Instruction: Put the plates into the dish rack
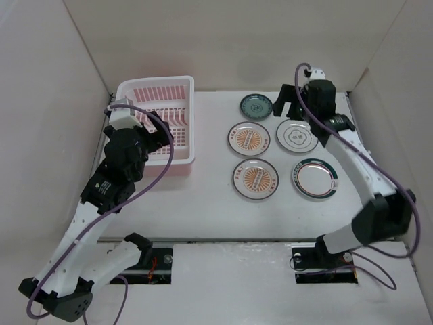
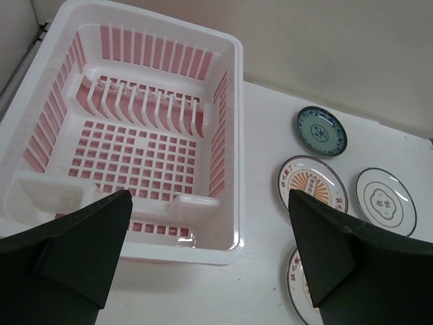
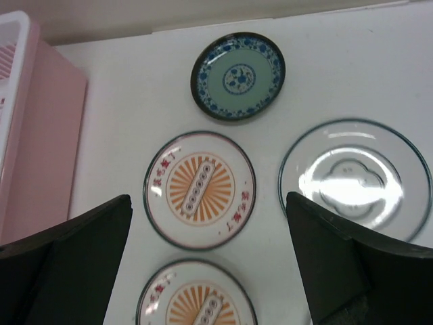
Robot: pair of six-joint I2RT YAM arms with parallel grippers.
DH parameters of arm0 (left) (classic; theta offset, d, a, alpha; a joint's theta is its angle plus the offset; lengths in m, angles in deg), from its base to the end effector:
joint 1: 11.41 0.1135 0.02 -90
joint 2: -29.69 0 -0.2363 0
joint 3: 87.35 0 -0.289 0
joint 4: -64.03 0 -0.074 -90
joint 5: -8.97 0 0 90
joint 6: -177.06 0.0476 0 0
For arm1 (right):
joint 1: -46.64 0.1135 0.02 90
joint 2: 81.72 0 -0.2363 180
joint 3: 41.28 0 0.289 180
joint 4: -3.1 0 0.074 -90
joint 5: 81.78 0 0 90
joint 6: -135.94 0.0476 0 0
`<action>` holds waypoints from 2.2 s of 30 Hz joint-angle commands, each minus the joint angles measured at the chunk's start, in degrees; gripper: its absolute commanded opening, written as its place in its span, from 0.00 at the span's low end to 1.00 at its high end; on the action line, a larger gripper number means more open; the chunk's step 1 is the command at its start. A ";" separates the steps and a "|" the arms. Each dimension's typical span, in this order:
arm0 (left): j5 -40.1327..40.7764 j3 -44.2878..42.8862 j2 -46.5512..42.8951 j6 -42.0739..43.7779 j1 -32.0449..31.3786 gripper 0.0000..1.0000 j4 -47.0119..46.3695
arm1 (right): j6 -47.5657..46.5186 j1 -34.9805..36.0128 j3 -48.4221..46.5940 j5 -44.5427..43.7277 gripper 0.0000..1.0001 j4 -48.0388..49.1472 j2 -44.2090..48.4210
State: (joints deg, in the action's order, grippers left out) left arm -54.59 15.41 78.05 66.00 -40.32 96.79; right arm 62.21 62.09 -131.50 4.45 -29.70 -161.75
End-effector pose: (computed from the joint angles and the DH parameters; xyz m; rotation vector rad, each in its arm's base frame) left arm 0.2137 -0.0938 0.4218 -0.2411 1.6215 -0.2911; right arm 0.3629 0.0971 0.3506 0.0575 1.9756 0.2975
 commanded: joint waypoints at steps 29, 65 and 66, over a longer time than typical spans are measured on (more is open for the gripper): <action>-11.41 0.92 0.25 3.13 -0.27 1.00 -4.78 | -2.39 -18.43 -51.49 39.28 0.90 -5.46 -63.93; -11.41 1.45 -0.28 3.13 -0.27 1.00 -5.31 | 13.61 -15.09 -53.34 37.44 0.73 1.13 -70.44; -11.41 1.45 -0.28 3.13 -0.27 1.00 -5.31 | 13.61 -15.09 -53.34 36.74 0.72 1.13 -70.44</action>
State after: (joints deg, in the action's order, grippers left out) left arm -65.65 16.49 78.66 68.58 -40.32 94.25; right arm 74.12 46.50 -184.77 42.40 -31.28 -231.40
